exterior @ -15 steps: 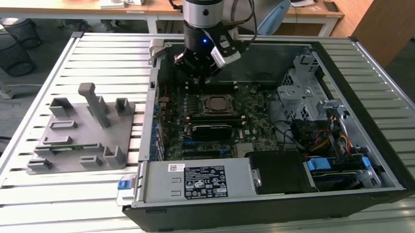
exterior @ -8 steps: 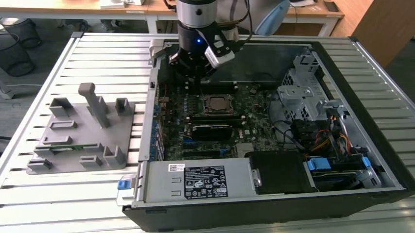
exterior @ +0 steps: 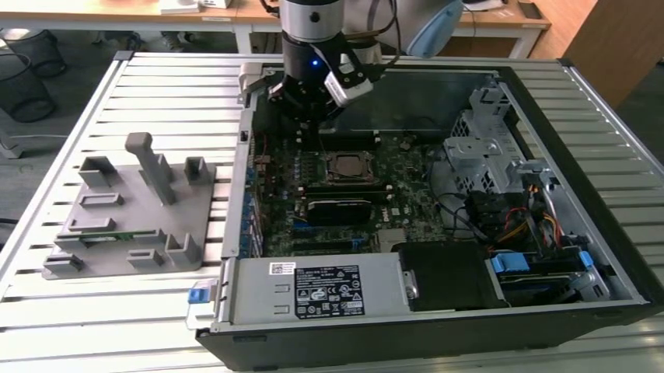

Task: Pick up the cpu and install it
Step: 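Install the first cpu locking lever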

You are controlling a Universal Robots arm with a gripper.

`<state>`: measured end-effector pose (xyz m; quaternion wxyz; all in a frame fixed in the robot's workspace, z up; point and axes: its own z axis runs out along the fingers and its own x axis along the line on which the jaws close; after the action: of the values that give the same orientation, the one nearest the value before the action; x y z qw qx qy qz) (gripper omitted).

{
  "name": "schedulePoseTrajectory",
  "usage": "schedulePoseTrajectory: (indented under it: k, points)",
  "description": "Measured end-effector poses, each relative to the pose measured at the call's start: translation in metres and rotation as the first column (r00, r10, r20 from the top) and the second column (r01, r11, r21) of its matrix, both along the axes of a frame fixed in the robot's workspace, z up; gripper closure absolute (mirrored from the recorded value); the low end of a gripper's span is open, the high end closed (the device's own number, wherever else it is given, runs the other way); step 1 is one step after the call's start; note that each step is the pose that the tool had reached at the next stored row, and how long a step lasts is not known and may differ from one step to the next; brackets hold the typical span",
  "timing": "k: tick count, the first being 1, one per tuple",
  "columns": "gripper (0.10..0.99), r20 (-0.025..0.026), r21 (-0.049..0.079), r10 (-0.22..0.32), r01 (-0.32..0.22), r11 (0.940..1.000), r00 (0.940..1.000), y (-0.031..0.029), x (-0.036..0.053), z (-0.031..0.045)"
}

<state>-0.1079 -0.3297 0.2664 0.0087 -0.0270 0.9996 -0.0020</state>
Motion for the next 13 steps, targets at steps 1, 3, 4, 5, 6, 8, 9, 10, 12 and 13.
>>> schedulePoseTrajectory:
  k: [1, 3, 4, 5, 6, 8, 9, 10, 12, 13]
  points:
    - [0.980, 0.0001, 0.000, 0.000, 0.000, 1.0000, 1.0000, 0.0003, -0.0006, -0.0001]
    - [0.980, 0.0000, 0.000, 0.000, 0.000, 1.0000, 1.0000, 0.0061, -0.0053, -0.0008]
    - [0.980, 0.0000, 0.000, 0.000, 0.000, 1.0000, 1.0000, 0.0065, -0.0053, -0.0009]
    - [0.980, 0.0000, 0.000, 0.000, 0.000, 1.0000, 1.0000, 0.0070, -0.0053, -0.0010]
    - [0.980, 0.0001, 0.001, 0.000, 0.000, 1.0000, 1.0000, 0.0074, -0.0053, -0.0013]
    - [0.980, 0.0001, 0.007, 0.000, 0.000, 1.0000, 1.0000, 0.0100, -0.0053, -0.0032]
    - [0.980, 0.0000, 0.008, 0.000, 0.000, 1.0000, 1.0000, 0.0104, -0.0053, -0.0034]
    - [0.980, 0.0000, 0.008, 0.000, 0.000, 1.0000, 1.0000, 0.0107, -0.0053, -0.0037]
    - [0.980, 0.0001, 0.009, 0.000, 0.000, 1.0000, 1.0000, 0.0113, -0.0053, -0.0043]
    - [0.980, 0.0001, 0.009, 0.000, 0.000, 1.0000, 1.0000, 0.0117, -0.0053, -0.0045]
